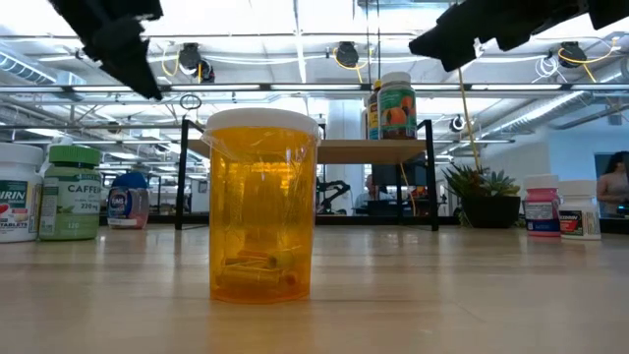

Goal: Pick and place medicine bottles onto shelf by color
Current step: Put the blue pill bottle on the shelf

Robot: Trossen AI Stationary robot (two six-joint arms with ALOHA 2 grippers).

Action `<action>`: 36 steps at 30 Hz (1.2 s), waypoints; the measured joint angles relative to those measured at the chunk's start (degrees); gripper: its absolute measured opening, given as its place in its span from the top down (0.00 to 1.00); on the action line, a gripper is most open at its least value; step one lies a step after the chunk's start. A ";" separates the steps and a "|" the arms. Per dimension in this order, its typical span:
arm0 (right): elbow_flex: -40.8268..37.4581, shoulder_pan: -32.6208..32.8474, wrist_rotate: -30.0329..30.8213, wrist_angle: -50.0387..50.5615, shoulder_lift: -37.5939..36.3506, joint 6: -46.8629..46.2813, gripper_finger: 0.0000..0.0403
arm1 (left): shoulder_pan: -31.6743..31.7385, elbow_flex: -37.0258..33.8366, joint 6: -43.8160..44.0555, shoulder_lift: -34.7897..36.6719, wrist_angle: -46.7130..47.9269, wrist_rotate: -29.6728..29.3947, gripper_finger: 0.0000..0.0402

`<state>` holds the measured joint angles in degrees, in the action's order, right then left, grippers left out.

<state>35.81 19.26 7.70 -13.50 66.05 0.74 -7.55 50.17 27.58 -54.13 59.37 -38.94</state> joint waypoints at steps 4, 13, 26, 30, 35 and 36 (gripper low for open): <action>0.00 0.00 -0.20 -0.66 0.93 0.57 0.50 | 7.64 0.00 -4.91 -0.30 6.45 5.65 0.04; 0.00 -0.02 -0.20 -1.25 1.07 3.55 0.50 | 22.34 -0.07 -21.93 -3.05 13.04 8.49 0.04; 0.00 -0.02 -0.22 0.63 1.04 4.50 0.50 | 35.22 -0.07 -46.94 -9.43 3.56 15.58 0.04; 0.00 -0.02 -0.24 2.37 1.05 4.06 0.50 | 37.37 -0.07 -50.33 -9.67 3.36 16.66 0.04; 0.00 -0.02 -0.24 2.65 1.04 2.95 0.50 | 40.88 -0.74 -53.22 -9.61 1.11 18.91 0.04; 0.00 -0.02 -0.24 2.65 1.04 2.65 0.50 | 41.54 -1.32 -53.67 -9.59 -0.10 19.63 0.04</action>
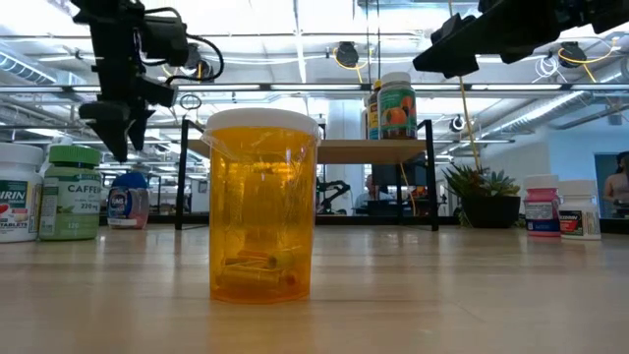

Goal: Pick and place medicine bottles onto shelf by color
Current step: Put the blue pill bottle on the shelf

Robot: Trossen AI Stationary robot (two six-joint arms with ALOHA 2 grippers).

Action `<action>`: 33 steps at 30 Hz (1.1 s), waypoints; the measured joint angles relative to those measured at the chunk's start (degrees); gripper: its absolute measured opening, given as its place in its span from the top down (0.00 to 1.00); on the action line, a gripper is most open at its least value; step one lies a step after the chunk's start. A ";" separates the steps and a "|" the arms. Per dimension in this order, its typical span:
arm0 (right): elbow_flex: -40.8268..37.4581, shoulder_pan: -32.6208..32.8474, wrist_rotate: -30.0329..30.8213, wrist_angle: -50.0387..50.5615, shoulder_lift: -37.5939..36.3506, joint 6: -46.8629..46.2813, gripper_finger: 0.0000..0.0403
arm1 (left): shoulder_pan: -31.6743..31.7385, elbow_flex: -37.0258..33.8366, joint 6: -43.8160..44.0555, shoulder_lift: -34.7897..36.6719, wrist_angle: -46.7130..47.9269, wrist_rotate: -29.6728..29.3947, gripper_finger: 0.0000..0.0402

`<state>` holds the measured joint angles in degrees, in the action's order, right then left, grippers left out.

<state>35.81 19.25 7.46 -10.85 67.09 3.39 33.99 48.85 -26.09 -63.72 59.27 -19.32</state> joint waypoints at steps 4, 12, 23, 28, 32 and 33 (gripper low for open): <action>0.00 0.01 -0.03 0.02 0.00 -1.72 0.50 | 2.05 -3.79 -2.54 -0.02 -4.95 1.32 0.04; 0.00 0.13 -0.02 0.44 0.00 -2.30 0.50 | 4.73 -11.92 -6.46 -0.02 -9.57 1.88 0.04; 0.00 0.13 -0.02 -0.52 -0.01 -2.31 0.50 | 4.51 -14.08 -7.41 -0.02 -15.07 3.92 0.19; 0.00 0.12 -0.02 -0.55 -0.01 -2.24 0.50 | 4.58 -14.02 -7.64 -0.02 -16.17 6.23 0.29; 0.00 0.11 -0.02 -0.50 -0.02 -2.24 0.50 | 4.58 -13.91 -7.78 0.04 -15.92 6.86 0.37; 0.00 0.11 -0.02 -0.50 -0.02 -2.27 0.50 | 4.58 -13.91 -7.68 0.07 -15.77 6.77 0.39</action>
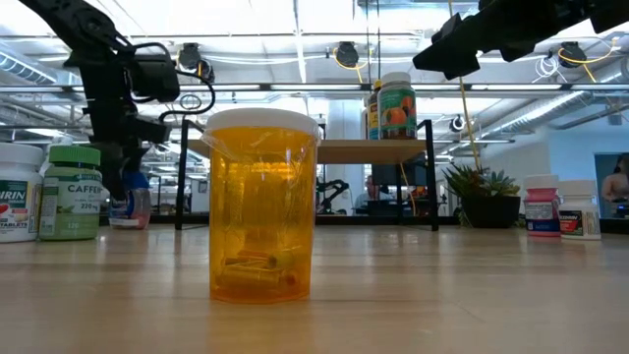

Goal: Pick and place medicine bottles onto shelf by color
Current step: Put the blue pill bottle on the shelf

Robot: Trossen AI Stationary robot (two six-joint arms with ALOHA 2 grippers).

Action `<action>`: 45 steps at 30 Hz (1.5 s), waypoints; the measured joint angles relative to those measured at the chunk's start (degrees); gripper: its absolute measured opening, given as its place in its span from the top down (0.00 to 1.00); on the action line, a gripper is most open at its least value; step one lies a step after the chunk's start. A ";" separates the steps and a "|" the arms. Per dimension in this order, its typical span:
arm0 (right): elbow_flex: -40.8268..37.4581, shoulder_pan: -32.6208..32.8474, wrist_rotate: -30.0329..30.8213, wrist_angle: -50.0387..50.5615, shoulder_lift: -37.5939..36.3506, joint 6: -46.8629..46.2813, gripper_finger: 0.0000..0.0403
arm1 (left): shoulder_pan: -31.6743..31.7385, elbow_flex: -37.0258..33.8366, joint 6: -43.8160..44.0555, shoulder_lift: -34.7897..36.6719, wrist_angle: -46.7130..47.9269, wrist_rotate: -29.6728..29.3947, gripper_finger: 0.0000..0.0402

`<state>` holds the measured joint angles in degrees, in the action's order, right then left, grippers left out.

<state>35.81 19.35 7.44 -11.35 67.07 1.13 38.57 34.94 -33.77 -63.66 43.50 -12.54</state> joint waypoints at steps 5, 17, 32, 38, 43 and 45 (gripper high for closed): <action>0.00 0.00 0.00 0.00 0.00 0.02 0.50 | -0.02 0.88 1.72 -0.03 2.41 -0.90 0.45; 0.01 0.00 0.01 -0.55 0.02 -0.63 0.50 | -5.59 12.66 12.79 -0.11 16.93 -3.99 0.46; -6.26 -0.02 1.36 -20.47 0.04 -2.21 0.48 | -26.91 29.65 39.66 -0.09 33.97 4.44 0.46; -10.38 -0.02 1.55 -30.52 0.04 -3.12 0.42 | -38.34 31.32 45.94 -0.09 27.29 4.86 0.46; -8.20 0.00 5.05 -33.34 4.98 -3.37 0.34 | -45.67 31.34 49.23 -1.73 15.29 3.51 0.46; -6.33 -0.04 6.92 -37.00 9.46 -3.46 0.31 | -47.92 31.34 49.04 -3.56 10.13 2.84 0.46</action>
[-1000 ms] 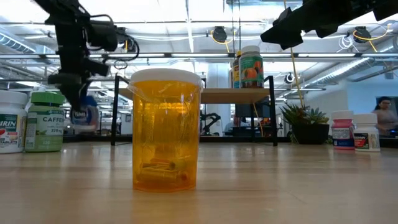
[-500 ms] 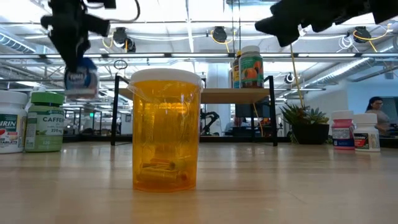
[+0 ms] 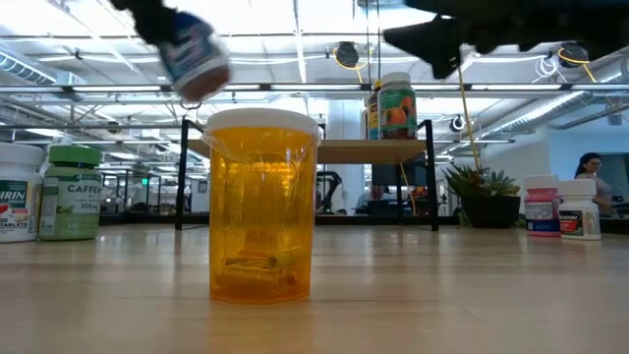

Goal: Pick and place medicine bottles onto shelf by color
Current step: Put the blue pill bottle on the shelf

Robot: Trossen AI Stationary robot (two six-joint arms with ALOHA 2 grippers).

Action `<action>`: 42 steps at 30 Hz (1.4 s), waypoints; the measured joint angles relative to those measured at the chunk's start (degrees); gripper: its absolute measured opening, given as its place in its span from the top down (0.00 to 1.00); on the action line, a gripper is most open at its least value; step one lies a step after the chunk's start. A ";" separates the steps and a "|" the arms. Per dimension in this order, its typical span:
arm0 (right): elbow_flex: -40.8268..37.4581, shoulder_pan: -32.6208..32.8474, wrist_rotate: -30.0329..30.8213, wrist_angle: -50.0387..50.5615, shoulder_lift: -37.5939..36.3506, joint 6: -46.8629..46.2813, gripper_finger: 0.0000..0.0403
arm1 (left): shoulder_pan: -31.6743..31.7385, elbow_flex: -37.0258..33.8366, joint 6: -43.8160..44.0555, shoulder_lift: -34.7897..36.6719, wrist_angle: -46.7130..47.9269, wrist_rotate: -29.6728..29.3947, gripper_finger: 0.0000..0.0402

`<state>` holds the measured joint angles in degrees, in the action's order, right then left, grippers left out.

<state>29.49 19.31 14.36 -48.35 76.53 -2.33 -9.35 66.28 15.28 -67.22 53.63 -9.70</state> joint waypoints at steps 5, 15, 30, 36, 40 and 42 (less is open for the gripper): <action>5.68 -0.63 0.86 -4.12 8.94 1.22 0.27 | -2.87 0.03 -3.15 -7.37 -11.81 -1.25 0.46; 9.39 -3.08 0.82 -0.20 11.47 -0.89 0.27 | -3.08 -0.07 -4.59 -18.70 -26.07 -2.46 0.46; 9.41 -6.14 -2.16 2.80 11.48 -4.52 0.33 | -2.94 0.02 -11.20 -18.93 -38.62 -2.50 0.47; 9.36 -6.19 -2.31 7.46 11.04 -4.23 0.40 | -2.94 0.02 -11.96 -18.93 -38.88 -3.37 0.56; 9.34 -6.14 -2.32 12.30 9.19 -3.52 0.41 | -2.94 0.00 -9.92 -18.98 -36.08 -3.44 0.58; 9.34 -6.16 -2.26 15.01 7.86 -2.84 0.41 | -2.94 0.00 -9.14 -19.71 -35.26 -3.61 0.56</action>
<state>38.83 13.15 12.10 -33.34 84.38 -5.18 -12.29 66.28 6.13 -86.93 18.36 -13.31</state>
